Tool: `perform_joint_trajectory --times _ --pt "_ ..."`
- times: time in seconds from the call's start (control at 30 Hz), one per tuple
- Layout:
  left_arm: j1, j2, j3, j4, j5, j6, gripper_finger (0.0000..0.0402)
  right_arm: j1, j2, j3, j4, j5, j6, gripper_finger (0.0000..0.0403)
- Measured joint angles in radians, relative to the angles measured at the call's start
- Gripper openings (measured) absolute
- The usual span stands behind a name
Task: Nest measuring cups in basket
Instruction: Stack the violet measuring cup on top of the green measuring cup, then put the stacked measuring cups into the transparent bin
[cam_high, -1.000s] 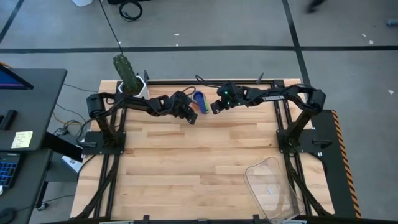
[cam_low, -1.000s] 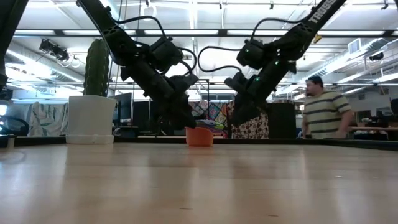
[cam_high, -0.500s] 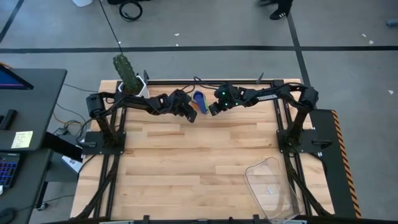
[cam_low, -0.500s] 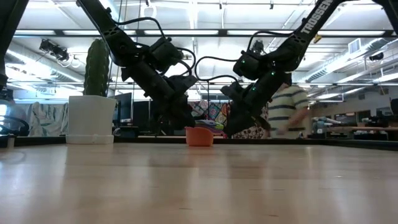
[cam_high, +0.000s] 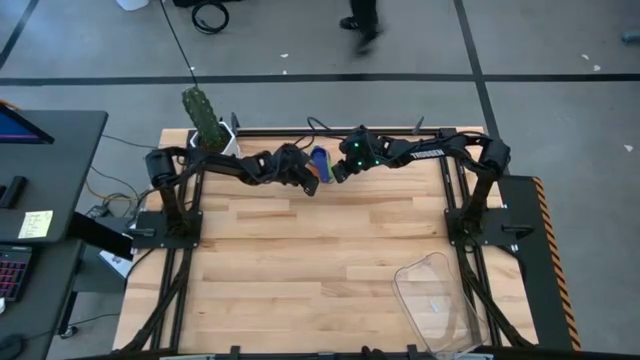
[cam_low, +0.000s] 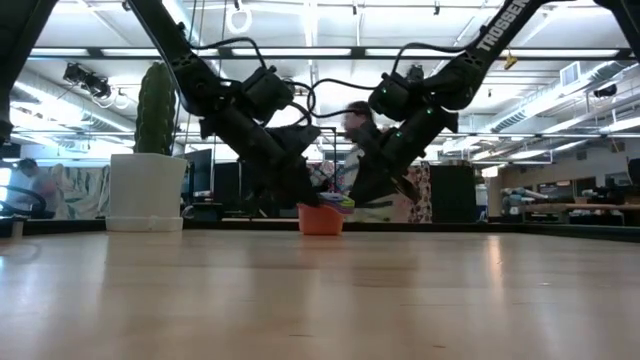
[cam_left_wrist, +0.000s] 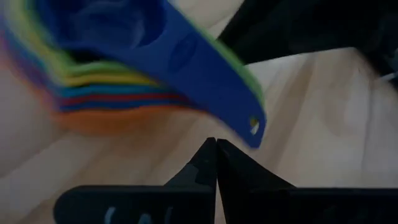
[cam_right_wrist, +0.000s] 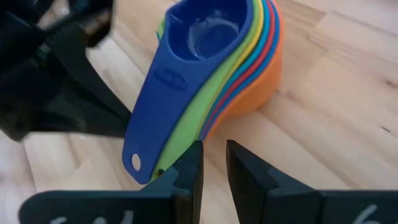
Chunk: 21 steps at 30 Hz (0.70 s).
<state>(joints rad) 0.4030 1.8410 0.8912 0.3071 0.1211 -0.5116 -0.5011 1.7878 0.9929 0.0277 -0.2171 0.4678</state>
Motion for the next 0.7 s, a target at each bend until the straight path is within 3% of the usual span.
perform_joint_trajectory --times 0.3,0.7 --pt "0.011 0.025 0.033 0.039 0.014 0.030 0.0009 0.000 0.000 0.003 -0.021 -0.010 -0.001 0.0074" --pt "0.017 0.025 0.058 -0.075 0.018 0.057 0.0008 -0.020 0.000 0.003 -0.074 0.020 -0.045 0.0073"
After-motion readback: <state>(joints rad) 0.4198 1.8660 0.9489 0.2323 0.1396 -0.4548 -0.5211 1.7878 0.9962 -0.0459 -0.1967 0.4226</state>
